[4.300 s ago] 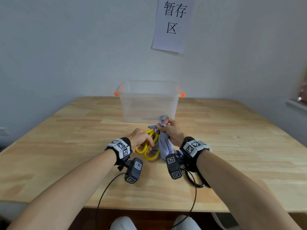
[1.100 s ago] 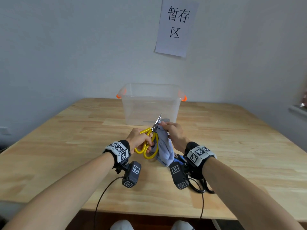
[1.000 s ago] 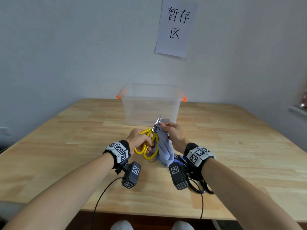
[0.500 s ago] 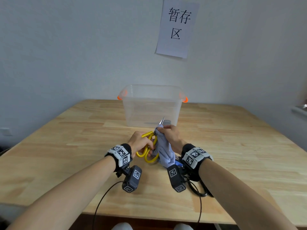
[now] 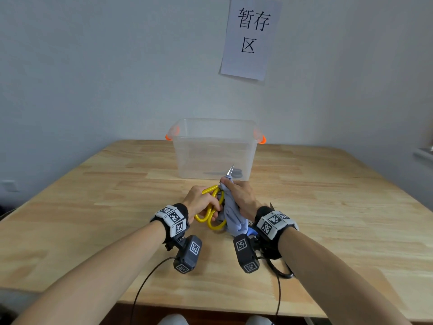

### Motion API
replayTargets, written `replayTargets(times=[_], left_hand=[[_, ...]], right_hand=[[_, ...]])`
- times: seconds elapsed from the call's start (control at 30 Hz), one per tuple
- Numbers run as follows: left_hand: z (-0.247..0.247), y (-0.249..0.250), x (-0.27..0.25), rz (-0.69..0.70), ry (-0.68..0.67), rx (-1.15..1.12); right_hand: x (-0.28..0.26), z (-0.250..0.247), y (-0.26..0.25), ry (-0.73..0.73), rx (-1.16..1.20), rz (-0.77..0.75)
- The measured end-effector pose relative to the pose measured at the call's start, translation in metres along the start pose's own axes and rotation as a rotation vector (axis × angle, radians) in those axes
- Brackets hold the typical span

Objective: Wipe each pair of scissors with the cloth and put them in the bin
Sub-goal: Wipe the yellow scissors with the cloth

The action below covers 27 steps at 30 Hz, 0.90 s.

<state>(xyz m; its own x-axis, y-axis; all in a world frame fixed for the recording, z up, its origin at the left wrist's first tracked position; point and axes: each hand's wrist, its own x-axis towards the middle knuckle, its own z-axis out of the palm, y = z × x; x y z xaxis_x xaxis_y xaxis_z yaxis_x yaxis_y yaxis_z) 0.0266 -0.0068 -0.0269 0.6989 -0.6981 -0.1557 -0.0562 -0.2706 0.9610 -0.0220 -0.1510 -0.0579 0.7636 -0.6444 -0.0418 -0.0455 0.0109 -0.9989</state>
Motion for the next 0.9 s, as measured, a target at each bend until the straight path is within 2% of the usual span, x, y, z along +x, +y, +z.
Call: replayTargets(times=[0.2, 0.37, 0.57, 0.63, 0.7, 0.83, 0.9], left_hand=[[0.001, 0.000, 0.001, 0.012, 0.014, -0.005], [0.001, 0.002, 0.002, -0.005, 0.005, -0.021], [-0.004, 0.001, 0.007, -0.049, -0.008, -0.036], [-0.004, 0.001, 0.007, -0.057, -0.009, -0.041], [-0.003, 0.000, 0.007, -0.061, -0.005, -0.052], [0.002, -0.001, 0.006, -0.040, 0.020, -0.064], [0.004, 0.001, 0.005, -0.028, 0.018, -0.061]], right_hand=[[0.000, 0.003, 0.000, 0.058, 0.002, -0.031], [0.004, 0.003, -0.001, 0.061, 0.062, 0.032], [0.000, -0.006, -0.009, -0.218, 0.353, 0.140], [0.000, -0.008, -0.007, -0.240, 0.369, 0.142], [0.003, -0.007, -0.004, -0.179, 0.327, 0.111], [0.010, -0.002, 0.003, 0.069, -0.030, -0.038], [0.013, -0.002, 0.004, 0.122, -0.121, -0.086]])
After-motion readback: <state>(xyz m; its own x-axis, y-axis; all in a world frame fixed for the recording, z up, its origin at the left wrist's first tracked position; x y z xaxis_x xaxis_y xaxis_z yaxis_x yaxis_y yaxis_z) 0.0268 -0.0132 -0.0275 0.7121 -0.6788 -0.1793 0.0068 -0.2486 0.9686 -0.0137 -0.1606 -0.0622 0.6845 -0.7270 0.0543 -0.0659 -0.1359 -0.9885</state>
